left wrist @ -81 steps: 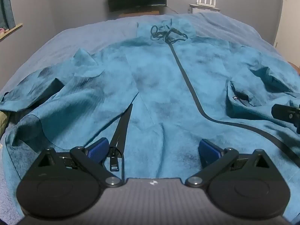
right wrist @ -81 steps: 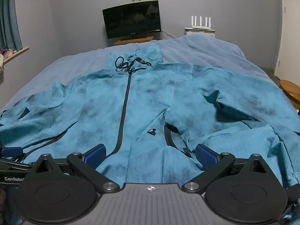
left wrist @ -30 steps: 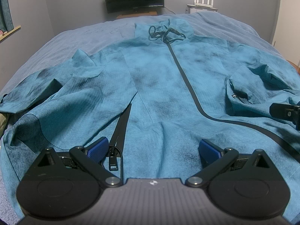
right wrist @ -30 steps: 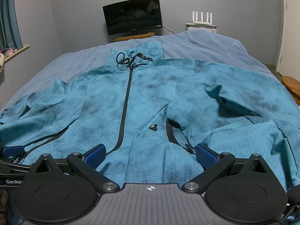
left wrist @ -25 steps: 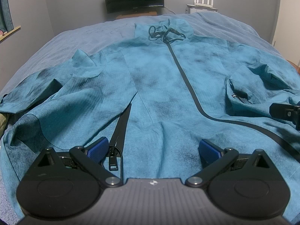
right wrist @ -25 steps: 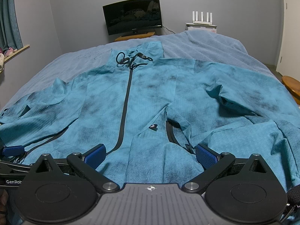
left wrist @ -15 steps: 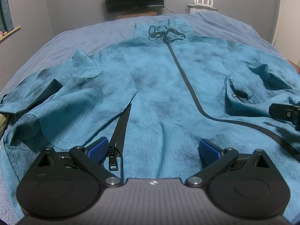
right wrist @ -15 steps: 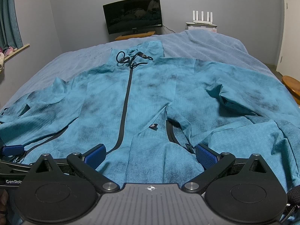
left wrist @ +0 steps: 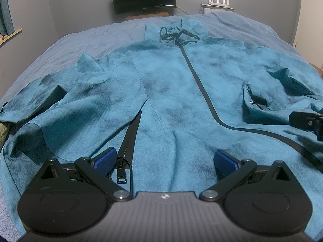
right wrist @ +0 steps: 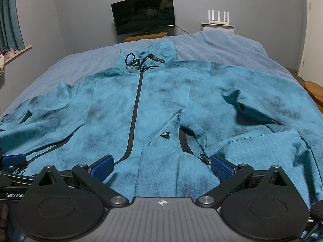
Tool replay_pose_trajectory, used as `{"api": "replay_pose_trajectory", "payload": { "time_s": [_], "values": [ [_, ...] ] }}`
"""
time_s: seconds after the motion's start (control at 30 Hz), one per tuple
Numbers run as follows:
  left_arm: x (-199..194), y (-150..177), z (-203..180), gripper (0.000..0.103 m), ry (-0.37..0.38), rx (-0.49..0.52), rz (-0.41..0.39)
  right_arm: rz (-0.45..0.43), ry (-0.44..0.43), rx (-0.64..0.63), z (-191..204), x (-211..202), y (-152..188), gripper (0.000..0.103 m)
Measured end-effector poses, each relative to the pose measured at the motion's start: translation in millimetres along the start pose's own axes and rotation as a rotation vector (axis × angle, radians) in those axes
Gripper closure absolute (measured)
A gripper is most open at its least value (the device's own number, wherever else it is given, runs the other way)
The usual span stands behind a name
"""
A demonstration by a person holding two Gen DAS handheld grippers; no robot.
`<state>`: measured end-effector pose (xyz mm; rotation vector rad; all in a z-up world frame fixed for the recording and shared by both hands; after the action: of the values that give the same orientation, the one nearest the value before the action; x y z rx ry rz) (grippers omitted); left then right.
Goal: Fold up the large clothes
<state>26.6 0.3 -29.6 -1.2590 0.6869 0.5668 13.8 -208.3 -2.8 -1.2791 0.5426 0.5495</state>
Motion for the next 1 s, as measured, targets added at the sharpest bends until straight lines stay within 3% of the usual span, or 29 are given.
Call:
{"api": "replay_pose_trajectory", "payload": {
  "time_s": [0.57, 0.73, 0.83, 0.93, 1.0],
  "values": [
    [0, 0, 0, 0.000, 0.000, 0.000, 0.001, 0.009, -0.001, 0.000, 3, 5, 1, 0.000],
    [-3, -5, 3, 0.000, 0.044, -0.022, 0.001, 0.001, -0.064, 0.059, -2, -2, -5, 0.000],
    [-29, -19, 15, 0.000, 0.124, -0.095, -0.117, -0.043, -0.155, 0.133, -8, -23, -22, 0.000],
    [-62, -47, 38, 0.000, 0.135, -0.132, -0.307, -0.187, -0.227, 0.141, -12, -58, -49, 0.000],
    [-72, -65, 50, 0.000, 0.133, -0.136, -0.398, -0.310, -0.214, 0.105, -16, -79, -70, 0.000]
  ]
}}
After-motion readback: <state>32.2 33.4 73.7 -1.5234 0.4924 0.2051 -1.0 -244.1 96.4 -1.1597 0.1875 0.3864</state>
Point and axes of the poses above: each gripper's, at about its wrist camera, not at the fingertips, and x roughly the way its jaws point, z to its left, y to its underside, the point moved 4 cm from there along x, roughly the way its jaws point, and after that the axes turned 9 degrees about x, right-handed, at the moved point
